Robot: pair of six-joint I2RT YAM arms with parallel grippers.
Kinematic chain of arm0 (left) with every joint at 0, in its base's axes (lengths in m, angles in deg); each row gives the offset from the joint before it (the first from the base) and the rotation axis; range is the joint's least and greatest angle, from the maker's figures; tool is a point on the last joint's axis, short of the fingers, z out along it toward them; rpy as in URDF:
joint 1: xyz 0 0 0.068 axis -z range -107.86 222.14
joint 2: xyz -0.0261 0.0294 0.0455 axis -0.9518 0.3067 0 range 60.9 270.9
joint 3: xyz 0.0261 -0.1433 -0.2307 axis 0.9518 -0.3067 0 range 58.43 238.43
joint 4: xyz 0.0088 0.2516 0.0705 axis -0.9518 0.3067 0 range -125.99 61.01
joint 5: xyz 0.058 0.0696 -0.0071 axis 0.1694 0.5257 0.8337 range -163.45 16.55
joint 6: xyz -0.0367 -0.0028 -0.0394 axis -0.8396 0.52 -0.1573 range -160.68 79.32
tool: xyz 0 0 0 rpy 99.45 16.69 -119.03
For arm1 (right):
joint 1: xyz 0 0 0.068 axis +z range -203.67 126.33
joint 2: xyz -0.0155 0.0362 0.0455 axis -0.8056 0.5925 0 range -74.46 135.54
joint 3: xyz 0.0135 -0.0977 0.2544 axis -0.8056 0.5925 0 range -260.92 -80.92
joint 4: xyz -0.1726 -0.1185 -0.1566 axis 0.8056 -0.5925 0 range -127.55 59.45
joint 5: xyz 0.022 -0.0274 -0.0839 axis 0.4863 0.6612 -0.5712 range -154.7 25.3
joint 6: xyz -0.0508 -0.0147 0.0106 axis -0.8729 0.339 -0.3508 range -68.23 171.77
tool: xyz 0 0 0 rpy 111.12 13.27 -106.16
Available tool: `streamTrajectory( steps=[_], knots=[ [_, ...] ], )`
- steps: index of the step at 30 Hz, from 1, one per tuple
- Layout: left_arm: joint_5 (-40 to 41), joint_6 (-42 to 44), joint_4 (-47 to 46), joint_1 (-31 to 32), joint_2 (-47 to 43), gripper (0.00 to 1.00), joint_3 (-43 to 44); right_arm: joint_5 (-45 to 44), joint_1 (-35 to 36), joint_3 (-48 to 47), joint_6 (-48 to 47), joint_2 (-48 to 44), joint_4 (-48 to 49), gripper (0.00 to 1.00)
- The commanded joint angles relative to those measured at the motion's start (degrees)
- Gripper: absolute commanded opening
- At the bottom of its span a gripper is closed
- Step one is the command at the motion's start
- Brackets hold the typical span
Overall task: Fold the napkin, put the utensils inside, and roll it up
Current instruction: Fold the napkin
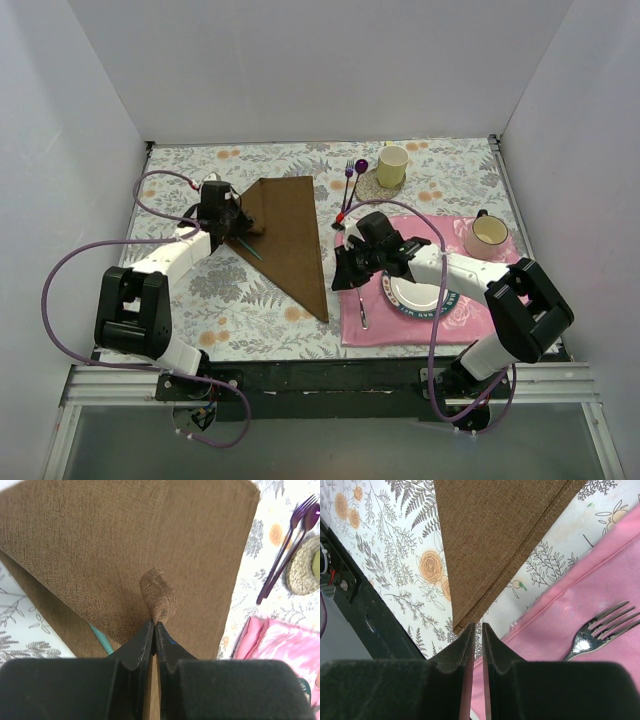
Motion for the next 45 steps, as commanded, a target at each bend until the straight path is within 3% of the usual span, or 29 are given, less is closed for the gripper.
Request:
streamTrajectory(
  steps=[1, 23, 39, 43, 44, 45],
  knots=[
    [-1.03, -1.43, -0.86, 0.9, -3.31, 0.0, -1.68, 1.08, -0.25, 1.06, 0.13, -2.03, 1.38, 0.18],
    [-1.56, -3.1, -2.18, 1.7, -5.95, 0.02, -6.34, 1.34, -0.25, 2.82, 0.83, -2.03, 2.7, 0.18],
    [-3.5, -4.24, -3.32, 1.96, -5.51, 0.11, -9.59, 1.6, -0.25, 2.82, 1.01, -1.33, 3.22, 0.18],
    [-4.19, -5.13, -3.94, 1.96, -7.17, 0.28, -11.7, 1.78, -0.25, 2.91, 1.18, -1.33, 3.4, 0.18],
    [-5.42, -5.13, -4.02, 1.96, -8.14, 0.39, -12.05, 1.95, -0.16, 3.0, 1.18, -1.24, 3.57, 0.18],
    [-6.21, -5.04, -3.68, 1.96, -8.93, 0.43, -12.06, 2.04, -0.25, 2.91, 1.18, -0.98, 3.66, 0.18]
  ],
)
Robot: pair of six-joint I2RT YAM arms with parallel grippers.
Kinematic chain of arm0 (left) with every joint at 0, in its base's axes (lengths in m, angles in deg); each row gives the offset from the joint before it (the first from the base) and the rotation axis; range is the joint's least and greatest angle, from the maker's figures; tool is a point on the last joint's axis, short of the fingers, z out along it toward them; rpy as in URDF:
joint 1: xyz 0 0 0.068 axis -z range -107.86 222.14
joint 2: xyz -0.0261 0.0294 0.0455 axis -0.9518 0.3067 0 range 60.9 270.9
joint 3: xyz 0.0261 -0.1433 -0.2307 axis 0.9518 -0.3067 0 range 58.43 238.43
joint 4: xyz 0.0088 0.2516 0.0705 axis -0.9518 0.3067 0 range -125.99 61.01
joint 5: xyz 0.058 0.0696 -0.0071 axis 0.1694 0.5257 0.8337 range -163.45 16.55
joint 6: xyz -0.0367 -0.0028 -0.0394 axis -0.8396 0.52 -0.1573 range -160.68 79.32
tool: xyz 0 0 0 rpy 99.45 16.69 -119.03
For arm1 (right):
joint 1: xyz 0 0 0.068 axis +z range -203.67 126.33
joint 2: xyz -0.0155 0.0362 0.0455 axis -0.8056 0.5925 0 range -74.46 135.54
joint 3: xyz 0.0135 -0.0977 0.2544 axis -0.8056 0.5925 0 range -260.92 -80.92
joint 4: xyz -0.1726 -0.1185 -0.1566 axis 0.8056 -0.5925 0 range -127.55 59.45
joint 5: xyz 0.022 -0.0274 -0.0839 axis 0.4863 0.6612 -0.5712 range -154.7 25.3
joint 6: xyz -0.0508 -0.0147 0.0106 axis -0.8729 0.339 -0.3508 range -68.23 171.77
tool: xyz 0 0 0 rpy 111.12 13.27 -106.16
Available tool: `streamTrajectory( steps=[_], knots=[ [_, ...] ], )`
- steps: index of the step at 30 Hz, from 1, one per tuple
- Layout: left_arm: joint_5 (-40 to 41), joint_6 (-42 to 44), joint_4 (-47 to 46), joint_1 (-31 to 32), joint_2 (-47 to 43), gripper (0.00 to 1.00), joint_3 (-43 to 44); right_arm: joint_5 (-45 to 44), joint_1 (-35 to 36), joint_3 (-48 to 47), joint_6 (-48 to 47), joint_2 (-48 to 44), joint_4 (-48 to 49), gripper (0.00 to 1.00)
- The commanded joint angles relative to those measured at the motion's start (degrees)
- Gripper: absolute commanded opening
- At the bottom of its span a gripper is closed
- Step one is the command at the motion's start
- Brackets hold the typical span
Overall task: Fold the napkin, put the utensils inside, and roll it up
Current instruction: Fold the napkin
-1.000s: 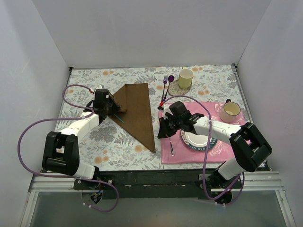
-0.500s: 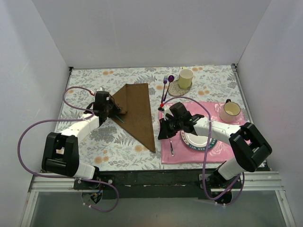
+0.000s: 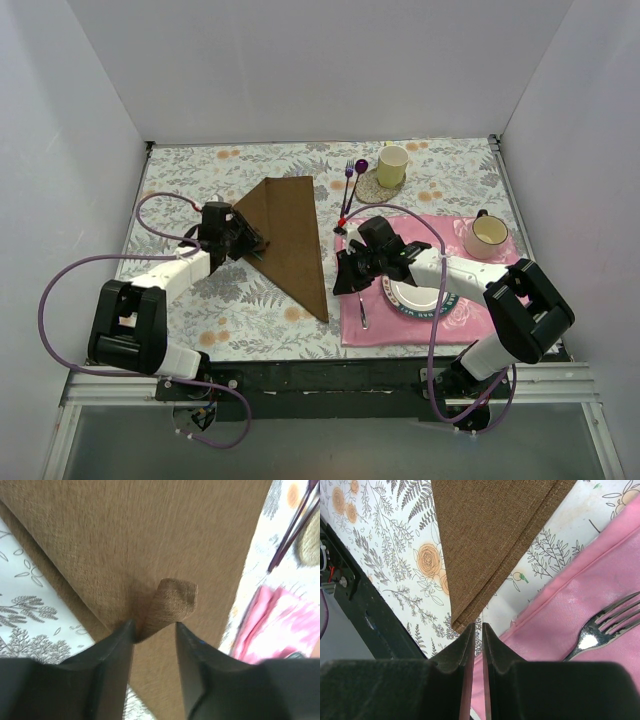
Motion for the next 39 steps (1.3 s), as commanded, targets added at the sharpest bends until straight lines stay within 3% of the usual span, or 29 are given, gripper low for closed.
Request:
streamTrajectory(
  steps=[1, 5, 9, 11, 12, 16, 20, 39],
  knots=[
    [-3.05, -0.51, 0.17, 0.39, -4.98, 0.45, -1.13, 1.58, -0.25, 0.03, 0.26, -0.65, 1.91, 0.18],
    [-6.47, 0.45, 7.62, 0.3, -11.56, 0.58, 3.78, 2.11, -0.25, -0.59, 0.7, -0.74, 2.09, 0.18],
    [-8.23, 1.25, 10.11, -0.05, -13.43, 0.59, 7.92, 2.81, -0.16, -1.99, 1.14, 0.31, 2.44, 0.18],
    [-9.03, 0.55, 9.32, 0.03, -12.11, 0.54, 8.02, 3.34, -0.16, -3.05, 1.41, 1.01, 2.53, 0.18],
    [-9.55, 0.11, 9.23, 0.03, -9.41, 0.44, 7.84, 3.86, -0.25, -3.4, 1.5, 1.63, 2.62, 0.18],
    [-12.98, -1.65, 8.53, 0.03, -1.15, 0.23, 7.32, 4.57, 0.01, -4.19, 2.2, 2.6, 2.88, 0.19],
    [-13.51, -2.1, 4.58, 0.03, 1.69, 0.15, 3.28, 4.84, 0.89, -5.51, 1.76, 3.39, 1.74, 0.21],
    [-15.27, -3.93, -4.3, 0.03, 2.75, 0.14, -2.79, 3.61, 0.98, -2.61, 1.23, 0.84, 1.39, 0.22]
  ],
)
